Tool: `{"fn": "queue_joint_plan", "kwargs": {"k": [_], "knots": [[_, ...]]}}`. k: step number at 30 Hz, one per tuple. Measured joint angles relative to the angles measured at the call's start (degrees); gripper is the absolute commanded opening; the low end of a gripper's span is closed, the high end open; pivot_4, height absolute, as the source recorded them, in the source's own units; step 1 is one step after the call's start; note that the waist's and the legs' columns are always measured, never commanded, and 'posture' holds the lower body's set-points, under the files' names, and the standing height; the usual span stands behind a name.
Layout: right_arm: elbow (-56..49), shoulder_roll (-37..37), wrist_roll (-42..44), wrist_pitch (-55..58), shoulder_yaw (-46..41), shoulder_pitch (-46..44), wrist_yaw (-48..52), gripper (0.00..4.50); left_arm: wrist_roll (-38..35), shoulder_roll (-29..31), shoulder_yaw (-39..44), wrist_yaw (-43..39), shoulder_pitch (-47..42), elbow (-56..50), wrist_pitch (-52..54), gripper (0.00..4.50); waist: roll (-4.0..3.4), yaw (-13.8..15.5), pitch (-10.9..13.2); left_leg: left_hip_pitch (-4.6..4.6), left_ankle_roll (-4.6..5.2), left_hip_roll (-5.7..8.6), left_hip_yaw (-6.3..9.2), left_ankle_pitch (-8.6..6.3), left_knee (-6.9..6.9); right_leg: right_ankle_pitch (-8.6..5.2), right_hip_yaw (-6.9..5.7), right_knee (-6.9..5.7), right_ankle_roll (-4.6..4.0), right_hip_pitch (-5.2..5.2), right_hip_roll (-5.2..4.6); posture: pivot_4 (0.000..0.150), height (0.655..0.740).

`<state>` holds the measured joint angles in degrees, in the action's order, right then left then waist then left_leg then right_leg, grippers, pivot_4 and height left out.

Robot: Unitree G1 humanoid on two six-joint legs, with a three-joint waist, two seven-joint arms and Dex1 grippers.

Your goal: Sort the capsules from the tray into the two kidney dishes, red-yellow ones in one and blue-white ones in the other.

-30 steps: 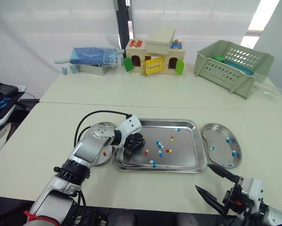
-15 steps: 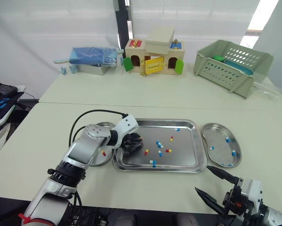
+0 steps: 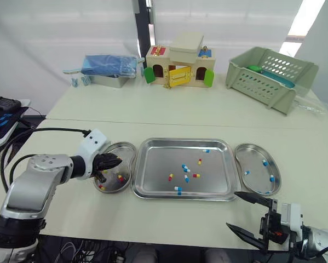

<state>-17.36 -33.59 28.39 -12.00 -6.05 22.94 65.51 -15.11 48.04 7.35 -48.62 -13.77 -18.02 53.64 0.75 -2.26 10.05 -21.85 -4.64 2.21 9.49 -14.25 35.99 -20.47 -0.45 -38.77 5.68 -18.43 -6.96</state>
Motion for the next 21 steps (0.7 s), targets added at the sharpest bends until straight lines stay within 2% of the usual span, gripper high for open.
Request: {"fn": "queue_joint_plan", "kwargs": {"k": [5, 6, 10, 16, 17, 21], "knots": [[1.40, -0.28, 0.57, 0.34, 0.15, -1.78, 1.04, 4.50, -1.06, -0.15, -0.01, 2.10, 1.11, -0.40, 0.04, 0.98, 0.00, 0.41, 0.00, 0.00, 0.00, 0.00, 0.00, 0.00, -0.01, 0.00, -0.01, 0.01, 0.00, 0.00, 0.00, 0.150, 0.7400], [1.47, -0.33, 0.69, 0.39, 0.15, -1.84, 1.14, 4.50, -1.30, -0.15, -0.01, 2.45, 1.11, -0.40, 0.04, 1.39, 0.00, 0.41, 0.00, 0.00, -0.01, 0.00, 0.00, 0.00, -0.01, 0.00, -0.01, 0.01, 0.00, 0.00, 0.00, 0.150, 0.7400], [1.56, -0.62, 1.17, 0.52, 0.13, -1.66, 1.82, 4.50, -1.92, -0.14, -0.06, 3.14, 1.11, -0.40, 0.04, 2.43, 0.00, 0.34, 0.00, 0.01, -0.01, -0.01, 0.00, 0.00, -0.01, 0.00, 0.00, 0.00, 0.00, 0.00, 0.00, 0.150, 0.7400], [1.55, -1.16, 1.56, 0.67, -0.19, -1.27, 1.82, 4.50, -2.97, -0.14, -0.11, 3.51, 1.22, -0.23, -0.45, 4.29, 0.00, 0.35, 0.00, 0.00, -0.01, -0.01, 0.00, 0.00, -0.01, 0.00, 0.00, 0.00, 0.00, -0.01, 0.00, 0.150, 0.7400], [1.55, -1.26, 1.67, 0.79, -0.51, -1.11, 1.77, 4.50, -3.00, -0.14, -0.11, 3.50, 1.32, -0.07, -0.80, 4.48, 0.00, 0.35, 0.00, 0.00, -0.01, -0.01, 0.00, 0.00, -0.01, 0.00, 0.00, 0.00, 0.00, -0.01, 0.00, 0.150, 0.7400], [1.55, -2.17, 2.07, 1.38, -2.83, -0.97, 1.47, 4.50, -3.44, -0.09, 0.75, 2.70, 2.90, 1.30, -4.40, 4.48, 0.00, 0.34, 0.00, 0.00, -0.01, -0.01, -0.01, 0.00, -0.02, 0.00, 0.00, 0.00, 0.00, -0.01, 0.00, 0.150, 0.7400]]}}
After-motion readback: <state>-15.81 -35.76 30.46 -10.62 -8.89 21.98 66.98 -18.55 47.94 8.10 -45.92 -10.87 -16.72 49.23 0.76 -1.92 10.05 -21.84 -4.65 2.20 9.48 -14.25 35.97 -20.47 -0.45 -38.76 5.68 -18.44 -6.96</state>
